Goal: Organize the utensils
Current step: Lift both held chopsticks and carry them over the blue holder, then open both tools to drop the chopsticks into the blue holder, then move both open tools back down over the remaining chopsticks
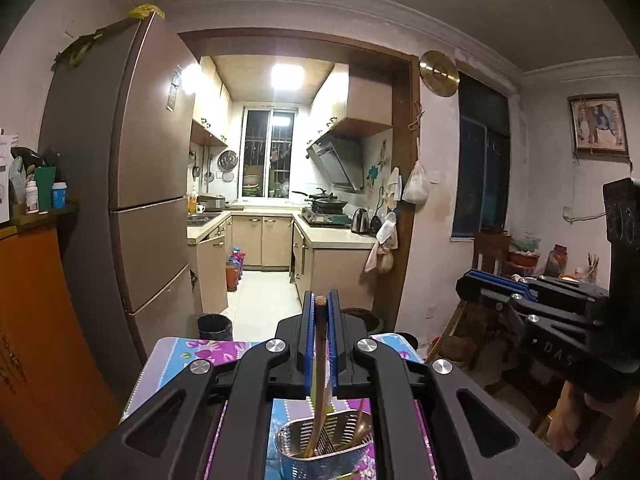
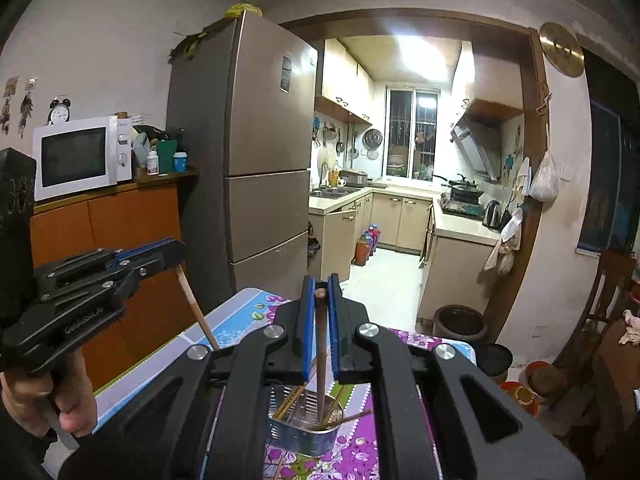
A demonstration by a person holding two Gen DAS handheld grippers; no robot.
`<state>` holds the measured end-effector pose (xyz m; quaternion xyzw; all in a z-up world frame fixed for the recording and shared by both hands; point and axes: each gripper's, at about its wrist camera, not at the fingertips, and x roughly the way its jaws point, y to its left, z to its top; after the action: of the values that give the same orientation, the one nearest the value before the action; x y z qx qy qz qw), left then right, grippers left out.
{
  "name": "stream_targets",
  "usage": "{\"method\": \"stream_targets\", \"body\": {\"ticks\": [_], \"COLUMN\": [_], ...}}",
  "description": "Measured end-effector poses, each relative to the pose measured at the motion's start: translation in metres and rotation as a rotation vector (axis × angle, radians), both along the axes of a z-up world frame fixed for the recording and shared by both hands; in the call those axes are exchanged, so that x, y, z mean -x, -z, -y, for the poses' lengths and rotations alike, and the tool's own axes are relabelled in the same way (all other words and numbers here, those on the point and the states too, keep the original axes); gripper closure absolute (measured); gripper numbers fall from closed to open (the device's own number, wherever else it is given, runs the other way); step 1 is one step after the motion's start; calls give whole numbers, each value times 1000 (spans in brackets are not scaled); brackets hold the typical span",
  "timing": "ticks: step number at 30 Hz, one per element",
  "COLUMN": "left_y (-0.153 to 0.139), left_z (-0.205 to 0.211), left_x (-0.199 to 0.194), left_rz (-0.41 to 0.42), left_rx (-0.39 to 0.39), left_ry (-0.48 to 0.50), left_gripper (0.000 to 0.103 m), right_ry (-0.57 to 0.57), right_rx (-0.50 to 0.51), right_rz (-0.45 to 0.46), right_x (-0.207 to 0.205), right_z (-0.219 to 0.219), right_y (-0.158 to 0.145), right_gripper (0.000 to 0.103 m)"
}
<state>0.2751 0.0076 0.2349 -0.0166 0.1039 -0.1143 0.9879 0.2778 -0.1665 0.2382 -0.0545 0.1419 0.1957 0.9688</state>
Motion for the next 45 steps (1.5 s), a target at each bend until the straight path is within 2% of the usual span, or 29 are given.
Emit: {"method": "stream_targets", "body": {"ticks": [11,26,37,39,41,43,45], "left_y": [44,92,111,112,112,112,110], "left_z": [-3,5,-1,-2,-1,1,1], "left_x": [-65,-119,-138,-138,-136,-133,-127], "left_rz": [-108,-223,-265,-269,-268,-263,-256], "left_rx": [-22,-54,-56,-53,-57,-67,-74], "left_ry": [-13,-31,-64,-67,-68,-70,-79], "left_gripper": [96,95,95,92,81,74,68], "right_ry": [-13,-3,29,35,40,42,46], "right_rx": [18,24,11,13,15,11,0], "right_rz": [-124,-263,-236,-231,-227,-217,-207], "right_x": [-53,-104,-107,-105,-103,-98,-93], "right_z": [-11,-15,-1,1,5,7,12], "right_y": [47,91,93,93,93,92,90], "right_gripper": [98,98,97,97,91,70,61]}}
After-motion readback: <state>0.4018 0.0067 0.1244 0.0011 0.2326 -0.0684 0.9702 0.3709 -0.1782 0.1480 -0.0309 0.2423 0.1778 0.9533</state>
